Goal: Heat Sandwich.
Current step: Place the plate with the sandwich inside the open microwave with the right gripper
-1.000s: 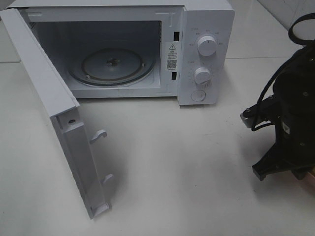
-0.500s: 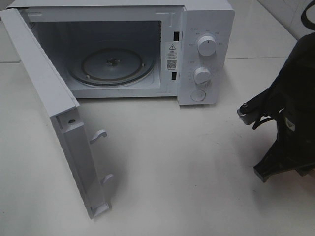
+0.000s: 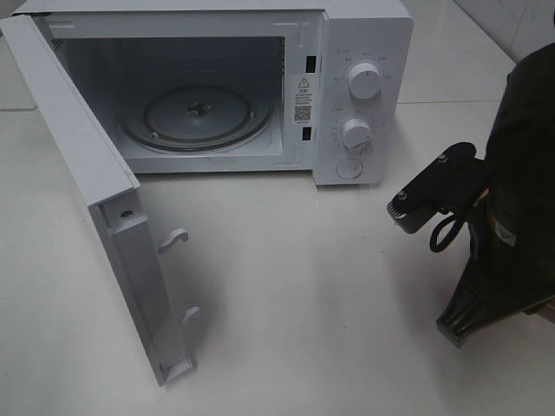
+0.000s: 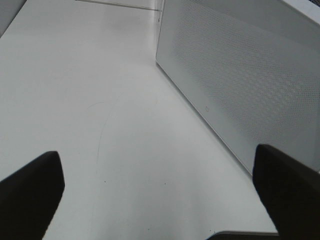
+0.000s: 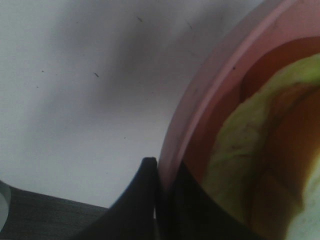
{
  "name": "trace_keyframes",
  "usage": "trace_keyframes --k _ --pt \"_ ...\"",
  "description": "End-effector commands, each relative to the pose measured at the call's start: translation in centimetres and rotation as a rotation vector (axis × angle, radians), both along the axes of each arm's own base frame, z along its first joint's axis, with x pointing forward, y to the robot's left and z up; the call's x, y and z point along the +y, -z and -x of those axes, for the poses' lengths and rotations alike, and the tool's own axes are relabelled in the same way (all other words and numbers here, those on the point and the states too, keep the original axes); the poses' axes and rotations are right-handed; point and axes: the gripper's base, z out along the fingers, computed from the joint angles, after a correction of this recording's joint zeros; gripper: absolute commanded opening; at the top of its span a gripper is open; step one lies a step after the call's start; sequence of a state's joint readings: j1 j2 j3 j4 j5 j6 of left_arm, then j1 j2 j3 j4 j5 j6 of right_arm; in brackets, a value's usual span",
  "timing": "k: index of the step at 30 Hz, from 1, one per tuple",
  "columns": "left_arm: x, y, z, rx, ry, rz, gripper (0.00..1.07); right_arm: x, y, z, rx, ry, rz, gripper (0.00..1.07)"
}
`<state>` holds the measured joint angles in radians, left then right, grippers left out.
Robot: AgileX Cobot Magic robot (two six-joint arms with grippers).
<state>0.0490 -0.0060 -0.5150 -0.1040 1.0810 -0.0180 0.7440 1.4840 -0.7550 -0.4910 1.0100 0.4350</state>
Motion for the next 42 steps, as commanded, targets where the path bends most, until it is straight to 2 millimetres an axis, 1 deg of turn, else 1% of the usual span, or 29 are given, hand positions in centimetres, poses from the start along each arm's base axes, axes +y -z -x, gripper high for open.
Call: trace_keyframes --k 1,7,11,14,16,17,24,25,26,30,31,34,40,42 --pt "-0.1 -0.1 0.2 -0.030 -0.001 0.011 0.97 0.3 -0.9 0.8 -0.004 -0.068 0.032 0.00" --pt "-0.1 -0.1 0.2 -0.030 -0.001 0.011 0.97 1.0 -1.8 1.9 -0.013 -0.151 0.026 0.00" --pt "-0.1 -0.1 0.2 -0.030 -0.001 0.011 0.97 1.7 -2.9 3.3 -0.012 -0.293 0.020 0.00" --pt "-0.1 -0.1 0.2 -0.030 -0.001 0.011 0.97 1.8 -3.3 3.6 -0.017 -0.330 0.011 0.00" --pt "-0.1 -0.1 0.2 -0.030 -0.001 0.011 0.97 1.8 -3.7 3.9 -0.012 -0.394 0.013 0.00" --pt "-0.1 -0.1 0.2 -0.030 -0.001 0.011 0.97 1.8 -3.7 3.9 -0.012 -0.394 0.013 0.00" --pt "-0.1 -0.1 0.2 -0.030 -0.001 0.011 0.97 1.7 -4.2 4.1 0.018 -0.541 0.031 0.00" --pt "-0.1 -0.1 0.2 -0.030 -0.001 0.011 0.97 1.7 -4.4 4.1 0.017 -0.590 0.027 0.00" --pt "-0.1 -0.1 0.2 -0.030 -0.001 0.011 0.97 1.7 -4.4 4.1 0.017 -0.590 0.027 0.00" --pt "-0.1 -0.1 0.2 -0.030 -0.001 0.011 0.97 1.9 -4.7 4.0 0.023 -0.743 0.033 0.00" --pt "-0.1 -0.1 0.2 -0.030 -0.001 0.011 0.97 1.9 -4.7 4.0 0.023 -0.743 0.033 0.00" --pt "-0.1 -0.1 0.2 -0.030 -0.001 0.011 0.97 2.1 -4.7 4.0 0.041 -0.839 0.051 0.00" --pt "-0.1 -0.1 0.2 -0.030 -0.001 0.011 0.97 2.4 -4.7 3.9 0.046 -0.939 0.058 0.00" --pt "-0.1 -0.1 0.2 -0.030 -0.001 0.011 0.97 2.7 -4.6 4.0 0.068 -1.021 0.051 0.00"
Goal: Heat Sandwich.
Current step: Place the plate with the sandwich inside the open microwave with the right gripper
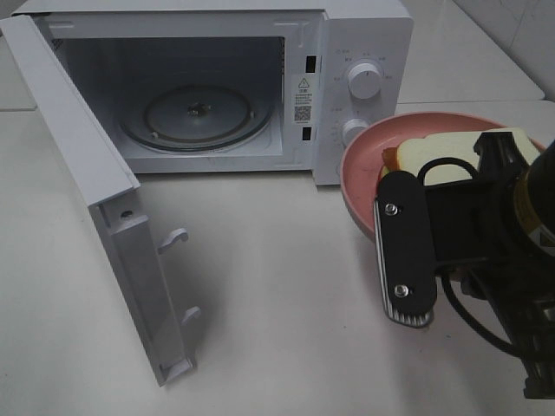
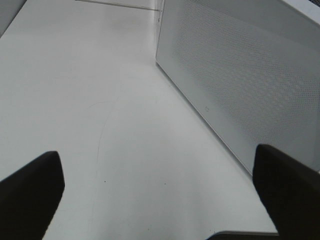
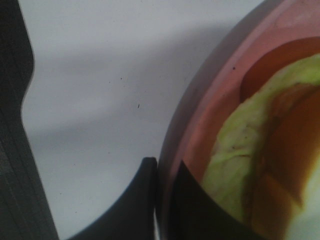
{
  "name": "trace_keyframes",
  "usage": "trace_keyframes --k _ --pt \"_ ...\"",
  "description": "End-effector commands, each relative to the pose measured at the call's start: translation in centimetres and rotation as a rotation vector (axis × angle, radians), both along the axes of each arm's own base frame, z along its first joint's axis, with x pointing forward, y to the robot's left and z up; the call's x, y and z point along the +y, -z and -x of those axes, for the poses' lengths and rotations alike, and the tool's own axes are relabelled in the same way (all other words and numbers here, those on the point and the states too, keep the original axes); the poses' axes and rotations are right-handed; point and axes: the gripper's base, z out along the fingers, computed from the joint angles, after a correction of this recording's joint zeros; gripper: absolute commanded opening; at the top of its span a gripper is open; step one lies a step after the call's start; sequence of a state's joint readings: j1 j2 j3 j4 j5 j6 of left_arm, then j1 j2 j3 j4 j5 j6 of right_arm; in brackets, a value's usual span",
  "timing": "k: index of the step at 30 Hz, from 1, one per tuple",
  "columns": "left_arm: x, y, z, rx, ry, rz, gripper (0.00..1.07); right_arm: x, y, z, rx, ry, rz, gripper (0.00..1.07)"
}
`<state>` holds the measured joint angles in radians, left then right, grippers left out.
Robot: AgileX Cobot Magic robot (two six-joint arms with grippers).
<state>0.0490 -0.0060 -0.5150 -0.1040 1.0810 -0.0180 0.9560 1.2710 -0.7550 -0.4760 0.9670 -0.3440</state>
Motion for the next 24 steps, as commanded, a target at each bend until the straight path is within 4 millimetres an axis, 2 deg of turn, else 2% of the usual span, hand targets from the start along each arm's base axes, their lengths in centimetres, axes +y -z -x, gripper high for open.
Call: trace_keyframes --k 1,10,16,24 --pt "-0.1 -0.1 0.2 -0.030 -0.001 0.011 0.97 0.4 -0.2 0.1 0.010 -0.131 0.001 0.00" --pt "-0.1 -0.1 0.2 -0.030 -0.001 0.011 0.97 0.9 0.0 0.5 0.077 -0.354 0.033 0.00" --pt "-0.1 -0.1 0.2 -0.030 -0.001 0.011 0.97 1.2 0.0 0.5 0.068 -0.339 -0.009 0.00" --pt "-0.1 -0.1 0.2 -0.030 -0.001 0.011 0.97 1.0 0.0 -0.5 0.063 -0.524 0.004 0.00"
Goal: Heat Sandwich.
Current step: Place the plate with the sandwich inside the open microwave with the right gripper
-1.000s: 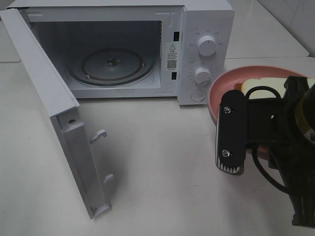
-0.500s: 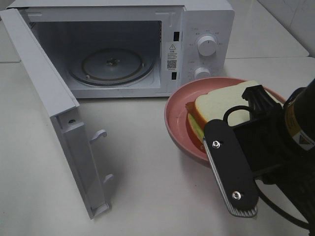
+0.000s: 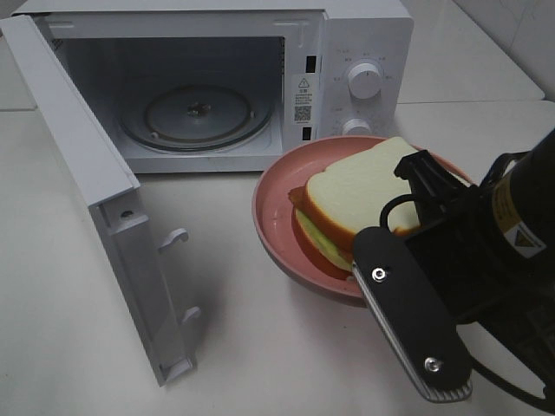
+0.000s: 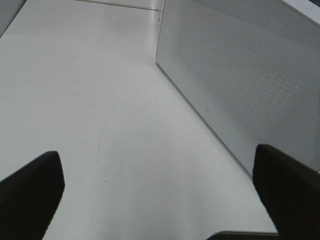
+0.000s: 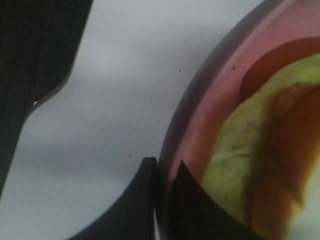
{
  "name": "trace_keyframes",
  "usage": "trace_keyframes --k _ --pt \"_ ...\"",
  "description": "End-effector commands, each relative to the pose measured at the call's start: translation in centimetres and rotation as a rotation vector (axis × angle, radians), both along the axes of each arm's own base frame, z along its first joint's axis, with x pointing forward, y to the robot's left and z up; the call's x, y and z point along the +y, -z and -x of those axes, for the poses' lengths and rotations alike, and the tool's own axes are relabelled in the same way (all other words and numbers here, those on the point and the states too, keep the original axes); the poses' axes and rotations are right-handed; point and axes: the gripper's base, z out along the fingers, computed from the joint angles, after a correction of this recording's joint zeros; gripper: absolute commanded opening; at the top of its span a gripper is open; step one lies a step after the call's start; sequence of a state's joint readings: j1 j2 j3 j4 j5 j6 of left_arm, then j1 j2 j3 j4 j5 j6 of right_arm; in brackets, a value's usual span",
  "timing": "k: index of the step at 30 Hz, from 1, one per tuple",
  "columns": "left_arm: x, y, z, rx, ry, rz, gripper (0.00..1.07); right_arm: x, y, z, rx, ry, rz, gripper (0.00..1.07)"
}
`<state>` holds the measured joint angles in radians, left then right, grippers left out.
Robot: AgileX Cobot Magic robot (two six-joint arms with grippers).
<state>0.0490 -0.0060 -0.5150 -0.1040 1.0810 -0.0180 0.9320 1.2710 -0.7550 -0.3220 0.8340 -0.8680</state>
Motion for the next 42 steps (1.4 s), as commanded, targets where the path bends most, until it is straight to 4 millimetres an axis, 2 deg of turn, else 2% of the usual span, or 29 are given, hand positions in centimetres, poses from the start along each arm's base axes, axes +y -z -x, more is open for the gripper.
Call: trace_keyframes --k 1,7,15,22,31,35,42 --pt "-0.1 -0.1 0.2 -0.030 -0.001 0.011 0.97 -0.6 -0.3 -1.1 -0.020 -0.107 -0.003 0.00" --pt "-0.1 -0.1 0.2 -0.030 -0.001 0.011 0.97 -1.4 -0.3 -2.3 -0.017 -0.244 -0.005 0.00" --pt "-0.1 -0.1 0.2 -0.030 -0.001 0.011 0.97 -2.6 0.0 -4.0 -0.028 -0.283 -0.008 0.00" --pt "-0.1 -0.1 0.2 -0.030 -0.001 0.011 0.97 -2.9 0.2 -4.3 -0.015 -0.295 -0.027 0.00" --pt "-0.1 -0.1 0.2 -0.030 -0.001 0.011 0.97 -2.5 0.4 -4.8 -0.038 -0.296 -0.047 0.00" --pt "-0.1 -0.1 0.2 -0.030 -0.001 0.011 0.97 -1.9 1.4 -5.5 -0.038 -0.303 -0.047 0.00" --pt "-0.1 -0.1 0.2 -0.030 -0.001 0.011 0.97 -1.2 1.8 -6.6 -0.047 -0.310 -0.052 0.00"
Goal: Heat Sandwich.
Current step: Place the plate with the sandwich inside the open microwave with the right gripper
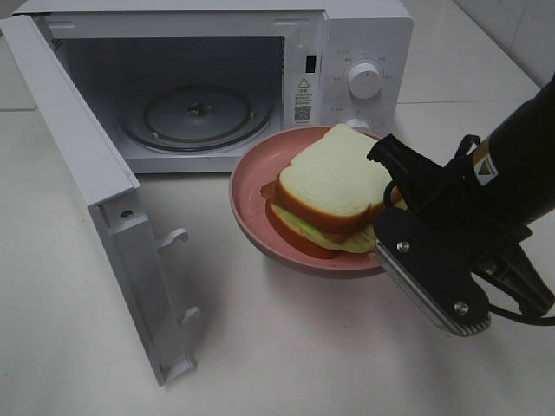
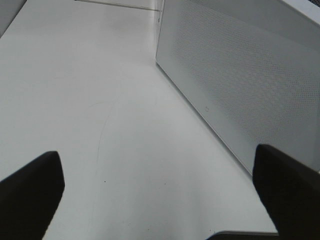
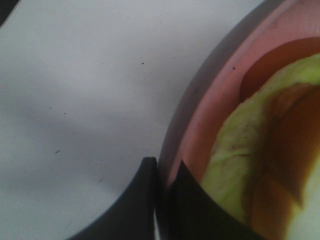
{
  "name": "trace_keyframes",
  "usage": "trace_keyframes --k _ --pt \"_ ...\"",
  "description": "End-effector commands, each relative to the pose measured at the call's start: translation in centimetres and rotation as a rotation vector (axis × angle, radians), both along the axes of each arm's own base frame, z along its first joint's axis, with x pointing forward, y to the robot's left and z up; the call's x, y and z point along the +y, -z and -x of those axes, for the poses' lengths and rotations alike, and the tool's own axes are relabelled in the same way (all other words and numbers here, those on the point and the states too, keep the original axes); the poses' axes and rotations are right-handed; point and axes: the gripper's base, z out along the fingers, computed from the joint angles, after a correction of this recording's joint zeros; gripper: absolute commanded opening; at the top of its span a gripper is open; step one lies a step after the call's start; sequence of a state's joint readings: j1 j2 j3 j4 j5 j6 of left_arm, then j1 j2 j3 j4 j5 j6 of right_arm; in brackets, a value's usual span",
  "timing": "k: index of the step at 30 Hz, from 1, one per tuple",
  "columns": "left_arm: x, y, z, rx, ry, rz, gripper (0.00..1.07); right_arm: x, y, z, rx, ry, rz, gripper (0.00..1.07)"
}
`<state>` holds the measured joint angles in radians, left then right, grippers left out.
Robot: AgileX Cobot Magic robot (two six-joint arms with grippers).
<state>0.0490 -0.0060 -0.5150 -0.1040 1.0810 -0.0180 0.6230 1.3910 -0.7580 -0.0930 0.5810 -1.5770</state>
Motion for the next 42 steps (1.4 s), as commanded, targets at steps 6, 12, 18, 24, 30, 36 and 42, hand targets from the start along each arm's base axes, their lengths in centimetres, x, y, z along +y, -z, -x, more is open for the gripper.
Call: trace_keyframes --k 6,12,18,24,30,36,42 --pt "-0.1 -0.1 0.2 -0.030 -0.001 0.011 0.97 2.1 -0.4 -2.6 -0.041 -0.028 -0.028 0.00" --pt "-0.1 -0.1 0.2 -0.030 -0.001 0.011 0.97 3.5 0.0 -3.7 -0.049 -0.069 -0.024 0.00" --pt "-0.1 -0.1 0.2 -0.030 -0.001 0.011 0.97 4.7 0.3 -5.3 -0.056 -0.081 -0.025 0.00" --pt "-0.1 -0.1 0.2 -0.030 -0.001 0.011 0.97 6.2 0.1 -7.1 -0.072 -0.113 -0.039 0.00" --pt "-0.1 -0.1 0.2 -0.030 -0.001 0.011 0.97 7.2 0.4 -8.0 -0.064 -0.136 -0.051 0.00" --pt "-0.1 -0.1 0.2 -0.030 -0.001 0.011 0.97 8.5 0.4 -9.5 -0.074 -0.151 -0.075 0.00" --pt "-0.1 -0.1 0.2 -0.030 -0.001 0.011 0.97 9.7 0.2 -11.1 -0.095 -0.149 -0.092 0.00"
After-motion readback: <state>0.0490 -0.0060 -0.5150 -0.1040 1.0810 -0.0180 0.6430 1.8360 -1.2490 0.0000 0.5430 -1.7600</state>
